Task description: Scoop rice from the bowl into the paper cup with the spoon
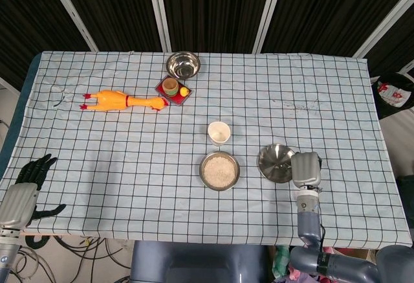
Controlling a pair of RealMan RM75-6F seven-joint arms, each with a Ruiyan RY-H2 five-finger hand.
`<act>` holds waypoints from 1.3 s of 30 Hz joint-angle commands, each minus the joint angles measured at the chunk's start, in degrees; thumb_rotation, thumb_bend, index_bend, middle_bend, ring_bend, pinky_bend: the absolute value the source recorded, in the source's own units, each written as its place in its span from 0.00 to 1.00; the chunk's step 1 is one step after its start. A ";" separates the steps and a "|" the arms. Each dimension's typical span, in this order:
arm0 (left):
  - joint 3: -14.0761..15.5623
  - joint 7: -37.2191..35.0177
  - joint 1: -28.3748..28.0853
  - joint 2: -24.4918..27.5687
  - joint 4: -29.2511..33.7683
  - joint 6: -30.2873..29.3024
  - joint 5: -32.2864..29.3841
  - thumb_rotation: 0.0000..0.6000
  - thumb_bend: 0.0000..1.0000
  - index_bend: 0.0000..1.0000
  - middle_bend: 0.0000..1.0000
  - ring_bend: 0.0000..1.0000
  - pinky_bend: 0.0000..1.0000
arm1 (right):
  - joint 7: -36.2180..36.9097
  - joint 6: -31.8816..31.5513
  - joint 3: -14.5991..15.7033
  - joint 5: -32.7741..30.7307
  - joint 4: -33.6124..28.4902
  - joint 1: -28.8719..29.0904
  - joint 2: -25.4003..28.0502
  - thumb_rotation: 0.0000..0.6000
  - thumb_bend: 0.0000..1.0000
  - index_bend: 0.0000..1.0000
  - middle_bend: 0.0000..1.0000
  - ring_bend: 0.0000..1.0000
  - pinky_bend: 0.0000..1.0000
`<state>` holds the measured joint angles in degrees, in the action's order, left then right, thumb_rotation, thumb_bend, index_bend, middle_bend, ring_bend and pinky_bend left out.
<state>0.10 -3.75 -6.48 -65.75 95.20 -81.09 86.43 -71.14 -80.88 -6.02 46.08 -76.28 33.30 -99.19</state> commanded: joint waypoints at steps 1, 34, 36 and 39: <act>-0.02 -0.02 -0.06 0.04 0.03 0.11 -0.03 1.00 0.00 0.00 0.00 0.00 0.00 | 0.00 0.16 -0.35 -0.07 0.59 -0.07 -0.74 1.00 0.45 0.66 1.00 1.00 1.00; 0.29 2.22 1.10 0.12 -2.02 -2.39 1.26 1.00 0.00 0.00 0.00 0.00 0.00 | 32.00 -11.34 14.04 25.20 -22.84 -16.06 28.15 1.00 0.17 0.00 0.04 0.08 0.25; 0.11 3.39 1.25 -0.03 -2.53 -2.82 1.16 1.00 0.00 0.00 0.00 0.00 0.00 | 39.57 -11.67 15.80 28.21 -22.64 -18.09 31.62 1.00 0.13 0.00 0.00 0.05 0.23; -0.29 4.84 1.37 -0.26 -3.13 -3.39 0.88 1.00 0.00 0.00 0.00 0.00 0.00 | 47.87 -13.21 17.32 31.45 -21.37 -20.60 34.27 1.00 0.09 0.00 0.00 0.01 0.22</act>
<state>0.07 0.40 -5.22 -65.84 92.45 -84.11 87.48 -35.25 -91.78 7.16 70.95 -96.88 17.80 -71.74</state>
